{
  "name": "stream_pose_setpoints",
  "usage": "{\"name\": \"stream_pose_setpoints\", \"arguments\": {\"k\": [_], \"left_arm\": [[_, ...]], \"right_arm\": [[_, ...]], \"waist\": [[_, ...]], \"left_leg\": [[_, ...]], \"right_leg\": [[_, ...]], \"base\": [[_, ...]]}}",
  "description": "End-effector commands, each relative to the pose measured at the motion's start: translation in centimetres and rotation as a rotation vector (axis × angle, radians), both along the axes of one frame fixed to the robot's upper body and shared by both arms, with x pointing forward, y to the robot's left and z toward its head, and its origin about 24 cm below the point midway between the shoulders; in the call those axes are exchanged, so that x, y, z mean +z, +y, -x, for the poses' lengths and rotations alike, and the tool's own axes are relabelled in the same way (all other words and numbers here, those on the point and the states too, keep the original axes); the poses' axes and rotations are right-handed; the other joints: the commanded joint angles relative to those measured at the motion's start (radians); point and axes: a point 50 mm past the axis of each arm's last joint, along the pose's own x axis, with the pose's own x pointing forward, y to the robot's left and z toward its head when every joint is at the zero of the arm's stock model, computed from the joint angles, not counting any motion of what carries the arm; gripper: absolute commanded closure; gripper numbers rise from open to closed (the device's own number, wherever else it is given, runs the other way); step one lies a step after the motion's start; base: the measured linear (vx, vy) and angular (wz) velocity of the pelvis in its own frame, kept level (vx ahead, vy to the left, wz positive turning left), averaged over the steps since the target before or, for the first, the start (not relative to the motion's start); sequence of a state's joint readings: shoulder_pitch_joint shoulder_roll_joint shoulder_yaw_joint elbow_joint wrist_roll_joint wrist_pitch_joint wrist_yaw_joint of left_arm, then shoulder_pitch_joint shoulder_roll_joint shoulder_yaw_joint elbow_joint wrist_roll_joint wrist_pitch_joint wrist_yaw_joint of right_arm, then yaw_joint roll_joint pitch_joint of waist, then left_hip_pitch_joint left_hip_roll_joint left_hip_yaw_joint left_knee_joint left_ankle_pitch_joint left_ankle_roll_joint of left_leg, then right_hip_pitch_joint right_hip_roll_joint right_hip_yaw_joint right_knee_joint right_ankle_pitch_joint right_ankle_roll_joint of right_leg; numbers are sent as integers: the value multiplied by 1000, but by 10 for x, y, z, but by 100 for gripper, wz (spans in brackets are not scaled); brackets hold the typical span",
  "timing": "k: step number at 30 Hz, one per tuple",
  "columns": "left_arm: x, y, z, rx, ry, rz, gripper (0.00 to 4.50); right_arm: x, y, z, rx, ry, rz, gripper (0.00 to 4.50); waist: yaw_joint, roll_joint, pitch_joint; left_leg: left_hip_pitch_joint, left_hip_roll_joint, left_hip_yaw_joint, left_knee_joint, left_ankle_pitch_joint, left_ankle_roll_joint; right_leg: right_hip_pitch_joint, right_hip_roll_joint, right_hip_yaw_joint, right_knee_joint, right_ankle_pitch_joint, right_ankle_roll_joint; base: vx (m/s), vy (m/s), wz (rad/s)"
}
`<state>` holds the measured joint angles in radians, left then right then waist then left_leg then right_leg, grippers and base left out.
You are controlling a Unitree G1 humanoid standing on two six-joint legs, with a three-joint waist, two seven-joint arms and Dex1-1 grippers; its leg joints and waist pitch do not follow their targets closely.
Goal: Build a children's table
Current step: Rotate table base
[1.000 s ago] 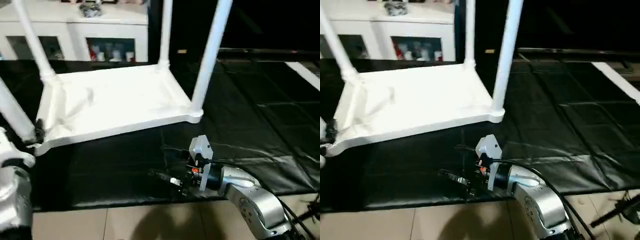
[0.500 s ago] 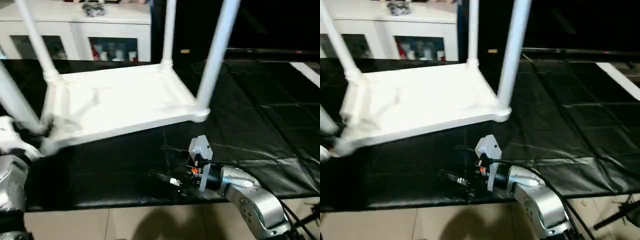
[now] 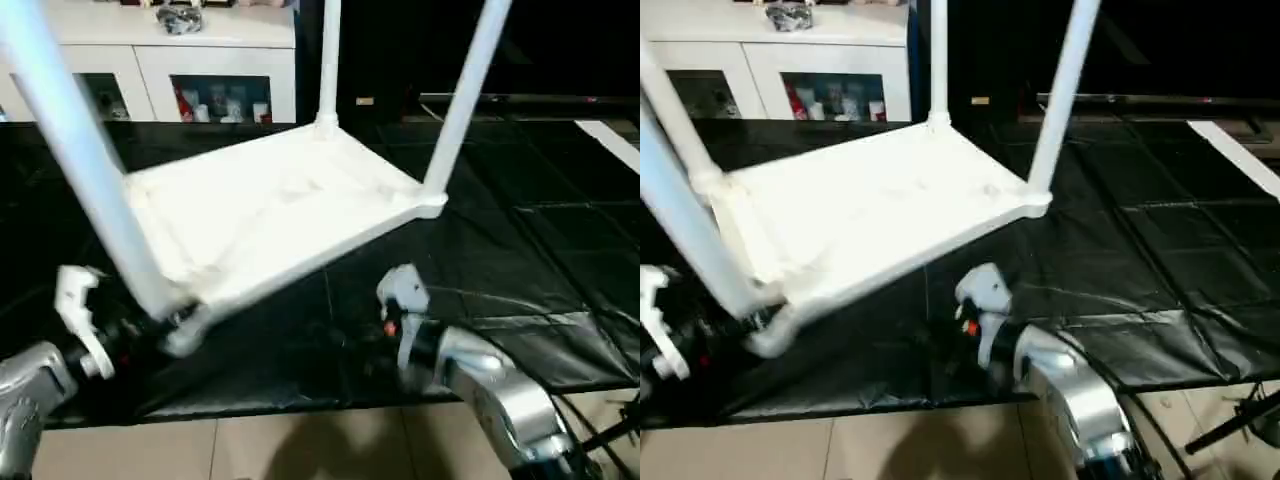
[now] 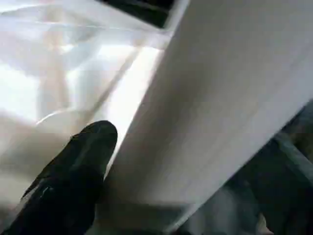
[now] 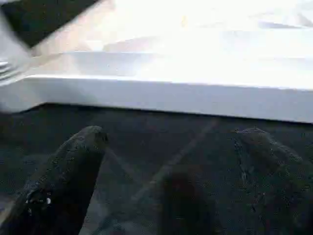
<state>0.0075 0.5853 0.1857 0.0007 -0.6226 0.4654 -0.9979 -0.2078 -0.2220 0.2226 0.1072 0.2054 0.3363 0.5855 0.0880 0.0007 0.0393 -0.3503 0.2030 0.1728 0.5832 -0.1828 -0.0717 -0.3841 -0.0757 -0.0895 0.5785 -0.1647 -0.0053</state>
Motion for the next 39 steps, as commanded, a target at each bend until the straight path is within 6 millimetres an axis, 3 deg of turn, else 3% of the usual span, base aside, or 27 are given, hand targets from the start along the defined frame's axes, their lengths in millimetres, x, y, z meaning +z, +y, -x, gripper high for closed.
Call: {"name": "stream_pose_setpoints", "arguments": {"k": [1,2,6,9,18,22,26,31,39], "left_arm": [[8,-22,2,-129,-4,16,7],[10,-30,4,-167,-6,24,7],[17,-65,5,-278,-36,74,7],[18,-78,6,-321,-36,86,7],[25,-124,7,-383,-58,204,7],[26,-133,5,-385,-67,219,7],[29,-145,0,-371,-97,225,7],[31,-149,-5,-335,-112,237,7],[34,-153,-17,-261,-149,235,7]], "right_arm": [[-1,-5,-10,-80,-18,33,0],[-2,-5,-14,-106,-18,38,0],[-10,4,-25,-140,-9,45,0],[-15,8,-32,-169,5,43,0],[-16,26,-48,-180,-9,39,0],[-15,30,-53,-182,-23,28,0],[-12,36,-58,-156,-42,29,0],[-13,41,-58,-131,-43,33,0],[-13,50,-60,-80,-48,22,0]], "waist": [[-10,16,-37],[-11,13,-38],[-16,17,-41],[-18,12,-44],[-52,7,-45],[-58,2,-46],[-59,3,-51],[-56,1,-53],[-55,-1,-47]], "left_leg": [[14,31,-16,-97,-428,-58],[14,31,-14,-95,-414,-57],[14,29,-9,-92,-376,-59],[9,28,-6,-89,-334,-56],[2,25,-8,-84,-325,-46],[1,24,-5,-80,-306,-33],[-1,25,-2,-75,-259,-22],[-5,23,1,-71,-227,-6],[-4,25,-1,-70,-299,-16]], "right_leg": [[18,-64,57,-70,-414,-139],[18,-63,58,-69,-402,-137],[19,-62,59,-64,-359,-152],[27,-58,60,-57,-299,-162],[35,-58,55,-59,-332,-163],[34,-57,55,-60,-328,-167],[36,-54,56,-51,-250,-191],[36,-53,56,-47,-223,-195],[28,-55,57,-56,-338,-168]], "base": [[0,0,0],[0,0,0],[0,0,0],[0,0,0],[0,0,0],[0,0,0],[0,0,0],[0,0,0],[0,0,0]]}}
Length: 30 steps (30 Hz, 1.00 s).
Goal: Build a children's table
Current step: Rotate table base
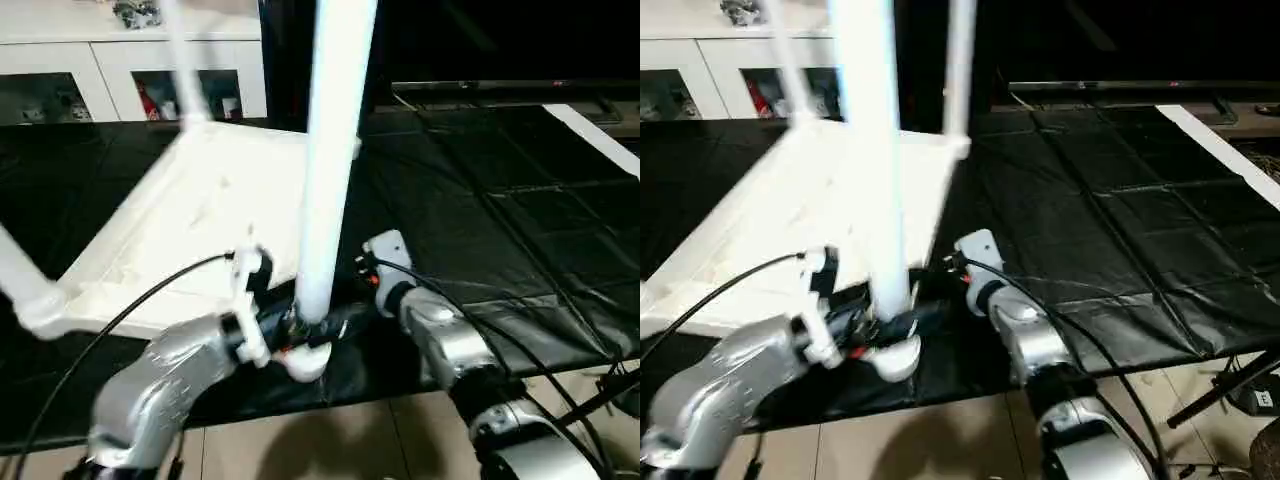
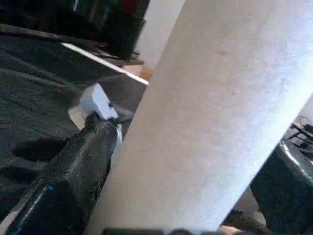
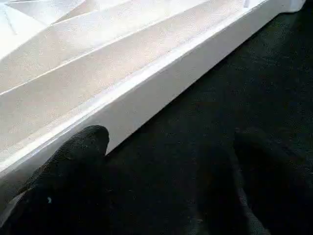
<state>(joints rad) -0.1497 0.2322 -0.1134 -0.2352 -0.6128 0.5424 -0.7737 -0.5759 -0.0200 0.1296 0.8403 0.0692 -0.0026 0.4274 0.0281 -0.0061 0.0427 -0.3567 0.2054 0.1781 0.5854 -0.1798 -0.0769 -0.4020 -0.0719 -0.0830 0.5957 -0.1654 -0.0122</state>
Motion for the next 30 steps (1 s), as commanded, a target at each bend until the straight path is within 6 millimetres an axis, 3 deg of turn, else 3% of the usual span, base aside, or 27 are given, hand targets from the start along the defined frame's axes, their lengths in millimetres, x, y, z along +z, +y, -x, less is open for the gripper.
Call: {"name": "stream_pose_setpoints", "arguments": {"k": [1,7,11,15,16,17,18,19,20,21,22,24,25,26,27,28,29,30], "left_arm": [[5,-8,-1,-17,-28,6,7],[10,-13,-17,91,-67,26,7],[14,-14,-33,157,-107,25,7],[15,-18,-41,161,-119,18,7],[15,-19,-44,163,-122,11,7],[14,-21,-47,171,-129,-4,7],[13,-22,-51,186,-137,-17,7],[12,-23,-55,204,-140,-25,7],[11,-23,-60,230,-138,-37,7],[11,-22,-64,247,-136,-44,7],[10,-21,-68,268,-141,-53,7],[10,-20,-74,302,-148,-69,7],[12,-17,-83,342,-162,-76,7],[12,-17,-83,342,-162,-76,7],[15,-16,-89,371,-167,-72,7],[15,-16,-89,371,-167,-72,7],[16,-15,-91,380,-170,-71,7],[16,-14,-91,386,-169,-69,7]], "right_arm": [[7,19,0,80,-27,-20,0],[9,9,-7,-31,-42,-28,0],[5,-23,-12,-176,-41,22,0],[5,-40,-9,-209,-29,-9,0],[5,-44,-8,-220,-24,-22,0],[6,-49,-6,-233,-27,-34,0],[7,-53,-5,-240,-38,-52,0],[10,-56,-3,-244,-53,-77,0],[12,-58,-1,-254,-73,-103,0],[14,-60,1,-261,-86,-120,0],[16,-63,2,-283,-104,-124,0],[19,-67,5,-310,-121,-131,0],[23,-74,10,-352,-139,-137,0],[23,-74,10,-352,-139,-137,0],[27,-79,15,-384,-148,-148,0],[27,-79,15,-384,-148,-148,0],[28,-80,17,-395,-146,-147,0],[29,-81,17,-404,-146,-144,0]], "waist": [[5,4,-50],[8,3,-52],[12,-4,-54],[17,-2,-58],[21,3,-58],[21,-1,-55],[24,2,-56],[25,-3,-57],[26,6,-57],[24,0,-55],[25,7,-57],[23,1,-56],[20,4,-55],[21,1,-56],[18,3,-54],[20,2,-55],[17,8,-56],[14,5,-55]], "left_leg": [[4,23,-6,-72,-302,-11],[4,22,-6,-71,-297,-11],[3,20,-6,-70,-276,-7],[1,20,-3,-66,-242,2],[5,19,-1,-64,-236,7],[3,18,-2,-65,-235,14],[3,18,-1,-65,-239,13],[1,18,-3,-66,-242,12],[3,19,-4,-66,-247,8],[1,17,-2,-67,-251,12],[2,18,-5,-68,-255,7],[4,15,-4,-67,-263,8],[0,14,-6,-68,-267,7],[3,14,-6,-66,-266,5],[-1,12,-6,-68,-267,8],[3,12,-5,-66,-270,8],[1,13,-8,-67,-271,6],[-2,12,-8,-68,-271,8]], "right_leg": [[45,-58,50,-73,-335,-162],[46,-57,51,-71,-312,-164],[49,-58,50,-71,-304,-155],[51,-57,51,-63,-248,-163],[48,-55,52,-64,-234,-163],[51,-53,51,-68,-235,-157],[51,-54,52,-69,-243,-154],[53,-57,51,-70,-256,-148],[51,-58,50,-70,-269,-149],[51,-55,50,-78,-279,-139],[53,-57,49,-74,-288,-138],[50,-55,49,-81,-311,-125],[53,-55,47,-84,-327,-120],[51,-55,48,-82,-333,-112],[54,-54,46,-88,-353,-104],[50,-55,47,-89,-360,-101],[51,-56,47,-85,-360,-105],[53,-54,45,-89,-366,-102]], "base": [[0,0,0],[0,0,0],[0,0,0],[0,0,0],[0,0,0],[0,0,0],[0,0,0],[0,0,0],[0,0,0],[0,0,0],[0,0,0],[0,0,0],[0,0,0],[0,0,0],[0,0,0],[0,0,0],[0,0,0],[0,0,0]]}}
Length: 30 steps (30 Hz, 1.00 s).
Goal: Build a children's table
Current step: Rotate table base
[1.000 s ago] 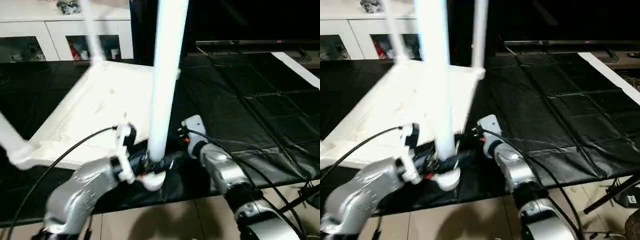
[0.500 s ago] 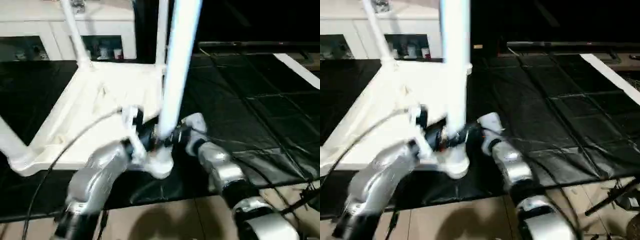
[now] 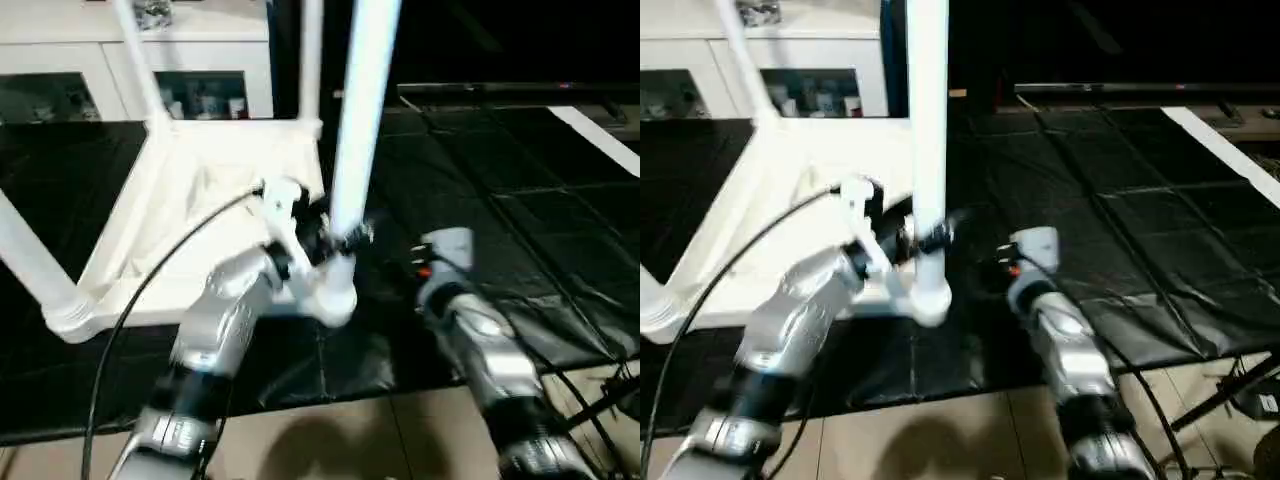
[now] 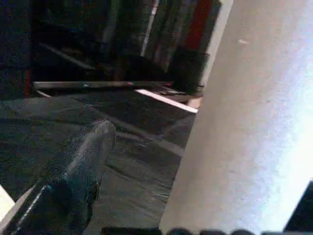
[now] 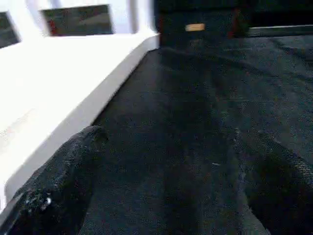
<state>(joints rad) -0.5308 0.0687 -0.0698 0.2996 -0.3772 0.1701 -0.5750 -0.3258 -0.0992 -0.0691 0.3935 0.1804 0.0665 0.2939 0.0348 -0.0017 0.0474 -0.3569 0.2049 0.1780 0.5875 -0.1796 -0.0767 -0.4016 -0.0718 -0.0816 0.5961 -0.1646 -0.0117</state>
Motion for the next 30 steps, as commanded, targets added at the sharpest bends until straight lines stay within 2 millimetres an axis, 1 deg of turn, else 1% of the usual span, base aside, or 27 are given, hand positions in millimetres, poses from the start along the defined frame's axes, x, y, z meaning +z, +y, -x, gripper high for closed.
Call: {"name": "stream_pose_setpoints", "arguments": {"k": [1,2,3,5,6,7,8,9,10,11,12,13,14,16,17,18,19,20,21,22,23,24,25,26,27,29,30], "left_arm": [[1,11,-6,70,8,16,7],[1,11,-6,71,8,17,7],[1,14,-4,74,6,41,7],[1,15,-2,73,4,52,7],[2,18,5,52,-8,65,7],[2,19,9,44,-12,72,7],[3,22,13,39,-17,80,7],[3,27,20,38,-24,89,7],[3,27,20,38,-24,90,7],[3,29,23,41,-26,94,7],[2,36,30,54,-25,107,7],[2,39,34,59,-22,116,7],[2,43,42,58,-20,122,7],[0,46,49,45,-17,111,7],[-2,48,52,42,-12,102,7],[-7,55,59,44,6,99,7],[-9,57,60,47,13,102,7],[-9,59,61,50,17,105,7],[-10,61,62,52,18,103,7],[-10,63,62,52,18,100,7],[-12,66,62,62,21,86,7],[-13,71,60,78,26,62,7],[-13,78,56,93,35,30,7],[-13,83,54,104,41,8,7],[-13,86,51,105,45,-12,7],[-17,89,46,68,70,-147,7],[-18,89,45,60,72,-165,7]], "right_arm": [[8,-4,4,-70,8,-25,0],[8,-4,4,-70,8,-25,0],[9,0,7,-51,26,-50,0],[9,3,8,-28,39,-59,0],[12,6,10,-34,29,-36,0],[13,8,11,-43,26,-16,0],[15,11,13,-45,20,19,0],[20,16,17,-18,-3,49,0],[20,16,17,-15,-5,48,0],[24,19,19,14,-28,29,0],[31,27,26,94,-57,-55,0],[33,28,28,99,-61,-68,0],[34,30,32,102,-54,-109,0],[34,33,36,126,-41,-166,0],[33,33,36,113,-36,-170,0],[28,32,37,79,-9,-205,0],[26,31,37,69,-1,-213,0],[25,31,37,63,4,-217,0],[26,29,37,55,6,-215,0],[26,28,37,49,7,-214,0],[25,25,37,41,11,-202,0],[26,24,36,48,5,-163,0],[28,23,36,65,-2,-111,0],[29,22,36,78,-6,-75,0],[31,21,35,91,-11,-52,0],[35,19,35,125,-34,-56,0],[35,19,35,131,-34,-60,0]], "waist": [[5,13,-59],[5,11,-58],[3,9,-61],[3,10,-61],[3,11,-62],[0,4,-62],[3,7,-64],[3,10,-63],[3,11,-61],[3,15,-61],[2,17,-60],[4,15,-58],[2,15,-57],[2,16,-54],[2,19,-52],[-1,22,-49],[-3,20,-46],[-3,20,-47],[-1,22,-48],[-1,22,-48],[0,14,-47],[3,20,-47],[2,31,-48],[1,26,-48],[0,24,-49],[1,21,-52],[2,24,-54]], "left_leg": [[1,13,-8,-69,-276,7],[1,13,-7,-70,-277,8],[-2,12,-8,-69,-266,12],[-2,13,-8,-69,-269,16],[-3,15,-9,-68,-260,15],[-6,17,-7,-68,-249,18],[-3,19,-8,-68,-239,16],[-4,19,-5,-68,-221,18],[-4,21,-5,-69,-224,17],[-2,20,-5,-69,-233,16],[0,21,-4,-70,-256,18],[-3,25,-7,-73,-263,20],[-5,24,-7,-74,-266,22],[-1,25,-7,-76,-289,15],[2,24,-8,-77,-315,8],[1,22,-9,-78,-341,0],[1,20,-10,-80,-356,-7],[3,18,-10,-79,-362,-11],[10,18,-11,-78,-369,-18],[10,18,-11,-78,-369,-18],[7,19,-12,-80,-365,-19],[5,18,-14,-82,-357,-21],[5,18,-15,-81,-352,-27],[5,17,-14,-81,-352,-29],[2,14,-14,-80,-338,-29],[2,12,-13,-78,-318,-23],[3,13,-15,-79,-307,-15]], "right_leg": [[49,-55,44,-89,-363,-110],[49,-53,44,-92,-363,-109],[53,-53,43,-87,-340,-117],[51,-55,43,-87,-343,-122],[53,-56,44,-84,-332,-131],[51,-55,45,-84,-314,-138],[51,-57,46,-79,-301,-144],[48,-54,48,-77,-269,-151],[49,-53,48,-75,-254,-155],[47,-53,48,-76,-262,-153],[47,-53,48,-78,-279,-146],[49,-56,49,-78,-284,-140],[48,-54,48,-79,-290,-138],[42,-52,48,-82,-323,-128],[39,-53,48,-86,-358,-120],[34,-53,48,-91,-401,-107],[33,-52,46,-96,-441,-90],[31,-51,46,-98,-455,-80],[25,-50,47,-102,-469,-62],[25,-50,47,-102,-469,-62],[28,-50,47,-101,-463,-56],[30,-51,47,-99,-455,-52],[31,-51,47,-96,-438,-50],[30,-47,47,-99,-431,-47],[36,-46,47,-93,-406,-47],[37,-48,47,-92,-396,-47],[37,-48,49,-88,-378,-51]], "base": [[0,0,0],[0,0,0],[0,0,0],[0,0,0],[0,0,0],[0,0,0],[0,0,0],[0,0,0],[0,0,0],[0,0,0],[0,0,0],[0,0,0],[0,0,0],[0,0,0],[0,0,0],[0,0,0],[0,0,0],[0,0,0],[0,0,0],[0,0,0],[0,0,0],[0,0,0],[0,0,0],[0,0,0],[0,0,0],[0,0,0],[0,0,0]]}}
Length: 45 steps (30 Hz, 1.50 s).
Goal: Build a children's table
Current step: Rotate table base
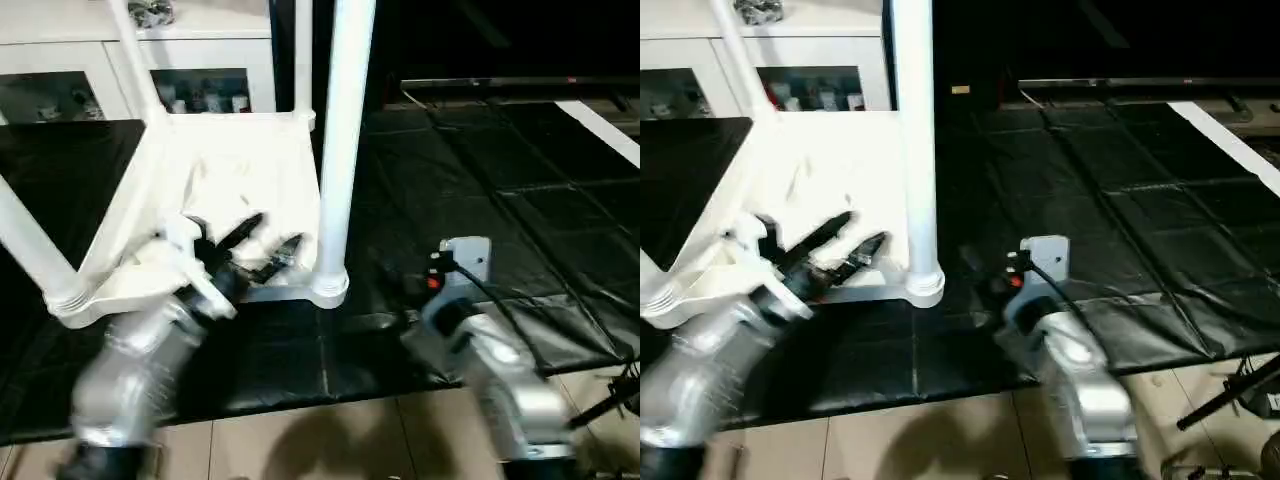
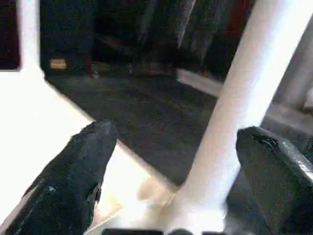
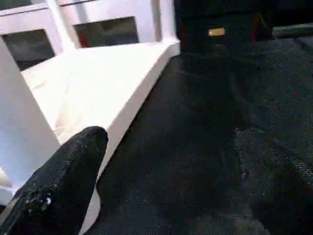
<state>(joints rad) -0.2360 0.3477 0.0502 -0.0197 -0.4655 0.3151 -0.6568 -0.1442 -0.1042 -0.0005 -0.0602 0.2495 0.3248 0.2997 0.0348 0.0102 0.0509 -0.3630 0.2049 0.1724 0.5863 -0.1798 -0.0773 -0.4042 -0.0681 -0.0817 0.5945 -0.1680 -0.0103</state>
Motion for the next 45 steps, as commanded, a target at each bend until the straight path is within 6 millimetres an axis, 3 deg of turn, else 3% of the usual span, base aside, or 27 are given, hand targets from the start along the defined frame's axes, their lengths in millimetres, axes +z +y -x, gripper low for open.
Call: {"name": "stream_pose_setpoints", "arguments": {"k": [1,2,4,6,9,11,12,13,14,15,16,17,18,20,21,22,24,25,28,31,36,45], "left_arm": [[-10,-3,-3,-85,51,-145,7],[-14,-2,-4,-131,74,-213,7],[-17,0,-7,-190,95,-293,7],[-18,3,-10,-245,113,-368,7],[-16,6,-13,-351,135,-448,7],[-15,6,-15,-399,140,-485,7],[-15,5,-17,-424,144,-505,33],[-15,3,-21,-443,146,-528,33],[-14,1,-25,-472,147,-550,41],[-14,0,-27,-485,148,-559,41],[-14,-3,-31,-515,148,-584,56],[-15,-5,-35,-534,152,-611,56],[-16,-6,-37,-543,155,-629,85],[-17,-8,-41,-568,164,-658,89],[-19,-10,-46,-576,176,-680,93],[-19,-10,-47,-576,178,-682,103],[-19,-10,-50,-567,182,-704,117],[-20,-11,-53,-563,185,-722,126],[-23,-10,-59,-548,197,-765,151],[-24,-7,-60,-545,204,-785,173],[-26,-7,-63,-543,183,-780,214],[-27,-11,-68,-532,167,-710,290]], "right_arm": [[7,4,1,89,-10,-30,0],[7,3,2,124,-10,-10,0],[7,-1,3,167,-11,38,0],[7,-5,5,214,0,67,0],[15,-12,9,271,-27,106,0],[19,-14,11,315,-35,120,0],[19,-15,14,356,-26,125,0],[18,-17,17,391,-10,138,0],[17,-18,20,432,18,143,0],[16,-18,21,448,29,144,0],[15,-18,24,487,57,151,0],[14,-19,26,514,69,165,0],[14,-19,27,530,74,175,0],[13,-19,29,549,87,183,0],[14,-18,30,562,92,184,0],[14,-18,31,563,92,184,0],[14,-18,31,569,94,183,0],[14,-18,32,575,96,184,0],[13,-17,34,580,113,184,0],[13,-16,35,585,115,170,0],[14,-14,37,588,107,140,0],[12,-7,40,626,100,154,0]], "waist": [[1,17,-57],[2,16,-57],[3,24,-62],[3,21,-65],[5,25,-64],[6,26,-61],[8,21,-58],[7,3,-58],[9,1,-56],[15,11,-56],[16,30,-56],[14,23,-57],[17,15,-60],[18,16,-61],[20,26,-63],[18,20,-62],[20,21,-66],[20,28,-67],[24,22,-68],[26,27,-68],[29,26,-66],[33,25,-66]], "left_leg": [[7,15,-10,-78,-293,-16],[9,14,-10,-78,-295,-11],[10,18,-10,-74,-253,-18],[11,15,-8,-70,-228,-16],[10,13,-6,-68,-226,-9],[11,13,-6,-69,-240,-5],[12,14,-5,-69,-256,-2],[10,15,-3,-68,-254,1],[10,13,-4,-69,-254,5],[15,14,-5,-68,-263,3],[14,13,-7,-69,-261,1],[16,13,-5,-68,-266,0],[11,13,-7,-66,-254,-1],[12,11,-6,-65,-251,1],[9,13,-8,-64,-235,-1],[9,11,-5,-63,-236,4],[8,11,-6,-60,-225,4],[7,12,-8,-61,-218,5],[9,11,-6,-59,-213,11],[9,14,-8,-60,-221,6],[11,15,-8,-62,-248,5],[9,14,-8,-61,-236,6]], "right_leg": [[43,-54,50,-84,-345,-68],[43,-51,50,-86,-343,-68],[44,-52,58,-71,-245,-109],[49,-47,62,-63,-186,-137],[53,-51,63,-64,-189,-164],[54,-50,63,-67,-216,-160],[54,-52,63,-70,-254,-159],[56,-55,64,-72,-272,-157],[55,-55,63,-74,-305,-150],[53,-56,63,-77,-353,-138],[53,-58,63,-80,-362,-133],[51,-55,63,-85,-361,-130],[56,-58,63,-79,-341,-134],[56,-57,62,-81,-348,-131],[58,-60,62,-76,-317,-143],[56,-56,62,-82,-318,-141],[60,-57,62,-77,-285,-155],[61,-58,60,-73,-266,-164],[61,-56,60,-75,-255,-170],[63,-58,60,-73,-243,-181],[60,-61,58,-80,-304,-169],[63,-61,59,-77,-267,-181]], "base": [[0,0,0],[0,0,0],[0,0,0],[0,0,0],[0,0,0],[0,0,0],[0,0,0],[0,0,0],[0,0,0],[0,0,0],[0,0,0],[0,0,0],[0,0,0],[0,0,0],[0,0,0],[0,0,0],[0,0,0],[0,0,0],[0,0,0],[0,0,0],[0,0,0],[0,0,0]]}}
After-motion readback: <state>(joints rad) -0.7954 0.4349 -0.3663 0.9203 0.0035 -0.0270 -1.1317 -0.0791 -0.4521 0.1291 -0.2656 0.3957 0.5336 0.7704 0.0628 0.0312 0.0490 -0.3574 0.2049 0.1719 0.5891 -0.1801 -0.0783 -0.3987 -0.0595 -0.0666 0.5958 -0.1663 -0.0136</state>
